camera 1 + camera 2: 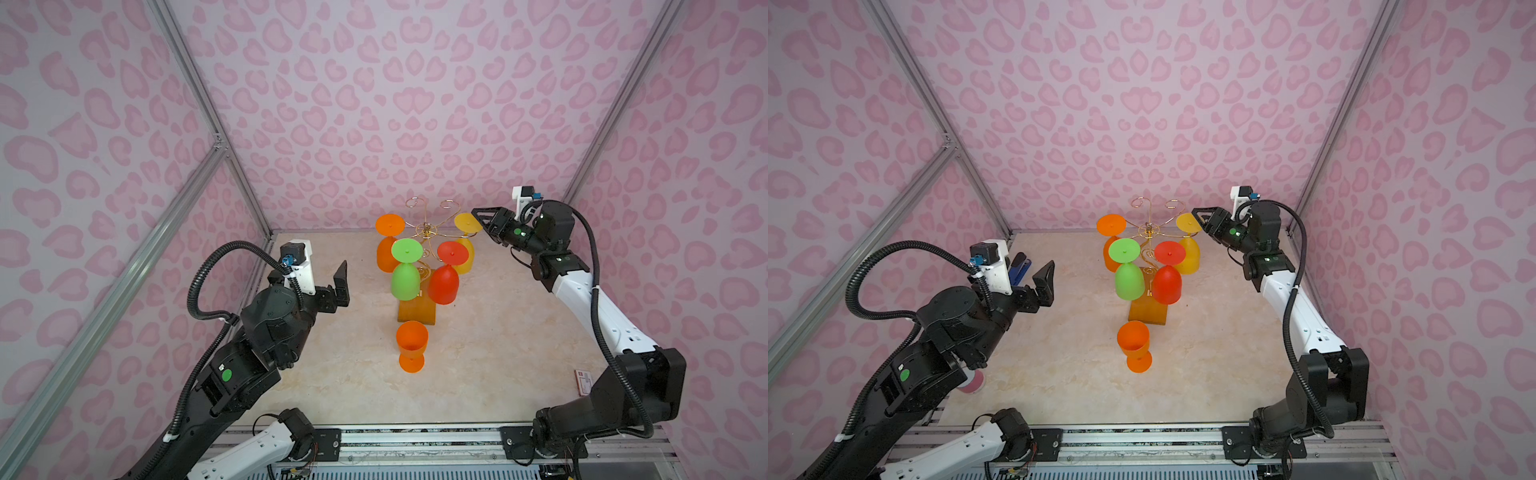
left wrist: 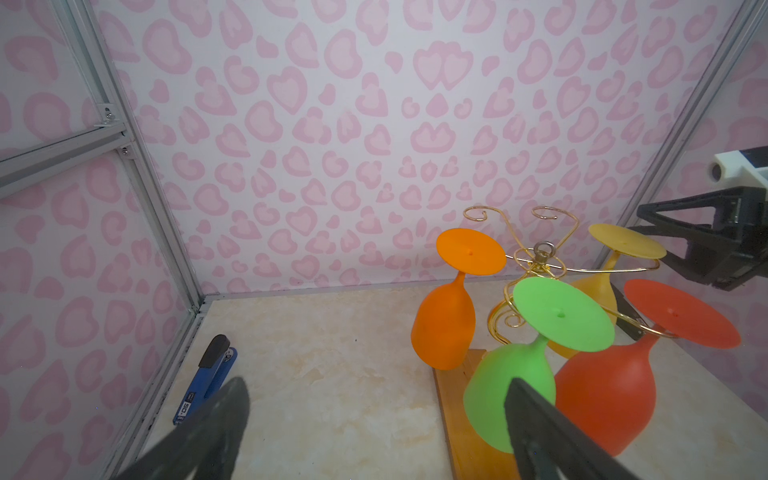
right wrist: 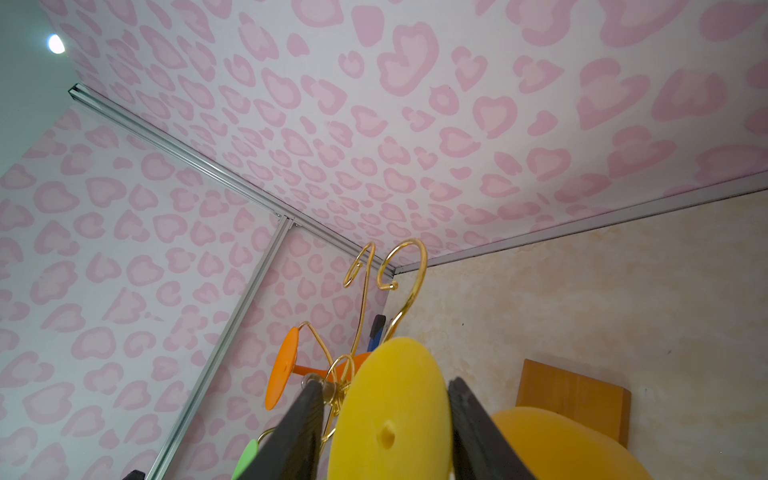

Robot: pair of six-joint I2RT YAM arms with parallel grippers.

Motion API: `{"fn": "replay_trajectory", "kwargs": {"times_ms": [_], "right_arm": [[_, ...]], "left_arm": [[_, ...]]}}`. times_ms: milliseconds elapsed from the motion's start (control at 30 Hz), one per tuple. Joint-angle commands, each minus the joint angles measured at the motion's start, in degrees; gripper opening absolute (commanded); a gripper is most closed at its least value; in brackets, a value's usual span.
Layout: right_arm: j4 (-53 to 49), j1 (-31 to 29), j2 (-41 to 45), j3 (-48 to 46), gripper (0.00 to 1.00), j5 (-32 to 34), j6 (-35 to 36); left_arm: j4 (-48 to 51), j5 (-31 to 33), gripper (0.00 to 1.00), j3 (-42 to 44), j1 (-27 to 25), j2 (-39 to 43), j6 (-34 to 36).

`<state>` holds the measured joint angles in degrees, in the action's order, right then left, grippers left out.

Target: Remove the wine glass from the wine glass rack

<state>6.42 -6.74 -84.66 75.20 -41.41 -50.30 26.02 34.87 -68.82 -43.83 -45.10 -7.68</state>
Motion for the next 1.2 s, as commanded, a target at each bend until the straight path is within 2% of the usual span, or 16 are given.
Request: {"fn": "replay_trajectory", "kwargs": {"times_ms": [0, 133, 300, 733, 1000, 1167], "right_arm": [[-0.96, -0.02, 0.49, -0.66, 0.43, 0.19, 1.26], [-1.17, -0.02, 0.93, -1.36, 0.37, 0.1, 1.3], [-2.02, 0.02, 0.74, -1.27, 0.35, -0.43, 1.44], [-1.76, 0.22, 0.68, -1.45, 0.03, -1.46, -0.79], [0.45, 1.85, 1.36, -2.52, 0.0, -3.17, -3.82], [10.29, 3.46, 1.64, -5.77, 0.0, -6.02, -11.68]], "left_arm": [[-1.59, -0.81, 0.97, 0.09, 0.06, -0.29, 0.03], [-1.24, -1.36, 0.97, -0.07, 0.15, -0.93, 0.12], [-1.32, -1.63, 0.97, -0.23, 0.19, -1.41, 0.13], [-1.43, -1.95, 0.97, -0.18, 0.54, -1.87, 0.48], [-1.5, -2.57, 0.97, -0.79, 0.68, -3.29, 0.66], [-1.59, -2.92, 0.97, -0.97, 0.68, -3.82, 0.7]]}}
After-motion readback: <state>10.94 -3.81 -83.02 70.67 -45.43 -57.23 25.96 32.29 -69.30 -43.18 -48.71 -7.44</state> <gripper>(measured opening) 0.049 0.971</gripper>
